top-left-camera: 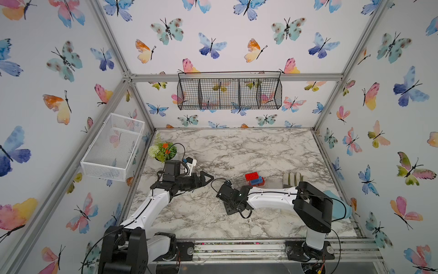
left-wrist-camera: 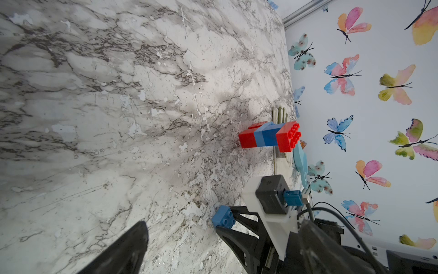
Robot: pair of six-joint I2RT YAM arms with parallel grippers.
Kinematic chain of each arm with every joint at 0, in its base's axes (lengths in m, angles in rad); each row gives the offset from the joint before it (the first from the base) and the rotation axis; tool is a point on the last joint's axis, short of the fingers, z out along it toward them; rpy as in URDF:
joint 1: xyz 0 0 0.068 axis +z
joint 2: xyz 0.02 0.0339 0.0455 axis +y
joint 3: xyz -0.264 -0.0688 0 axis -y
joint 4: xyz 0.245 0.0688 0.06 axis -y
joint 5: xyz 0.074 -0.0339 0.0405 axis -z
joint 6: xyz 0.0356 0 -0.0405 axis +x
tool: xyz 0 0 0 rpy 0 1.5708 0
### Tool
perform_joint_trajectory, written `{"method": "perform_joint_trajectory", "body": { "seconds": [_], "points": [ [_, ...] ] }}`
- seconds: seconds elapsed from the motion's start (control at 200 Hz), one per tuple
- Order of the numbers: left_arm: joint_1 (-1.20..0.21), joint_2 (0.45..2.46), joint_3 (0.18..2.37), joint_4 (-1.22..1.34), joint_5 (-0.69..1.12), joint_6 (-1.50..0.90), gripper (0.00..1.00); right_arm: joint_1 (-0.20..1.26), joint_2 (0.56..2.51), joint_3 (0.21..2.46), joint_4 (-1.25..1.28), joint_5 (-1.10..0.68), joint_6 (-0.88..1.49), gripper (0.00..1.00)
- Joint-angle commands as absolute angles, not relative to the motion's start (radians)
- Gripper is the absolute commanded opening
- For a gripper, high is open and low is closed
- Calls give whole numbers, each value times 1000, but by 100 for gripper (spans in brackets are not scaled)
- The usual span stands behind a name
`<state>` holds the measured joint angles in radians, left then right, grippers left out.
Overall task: Assemble a giraffe with lego
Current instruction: Adjust the lego brick at the center of the board, then pick up the lego brick from the center of the board.
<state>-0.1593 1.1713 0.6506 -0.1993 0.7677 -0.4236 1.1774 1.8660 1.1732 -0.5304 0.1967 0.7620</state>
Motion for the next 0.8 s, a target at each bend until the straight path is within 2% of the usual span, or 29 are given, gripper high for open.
{"method": "perform_joint_trajectory", "body": {
  "seconds": [0.0,0.41,0.796],
  "points": [
    [-161,1154,643,-195,782,-419,98,1174,1857,1205,-584,231,749,37],
    [-161,1161,643,-196,784,-420,98,1163,1786,1356,-759,285,689,36],
    [-170,1175,643,-195,795,-423,98,950,1713,1490,-890,274,555,34]
  ]
}}
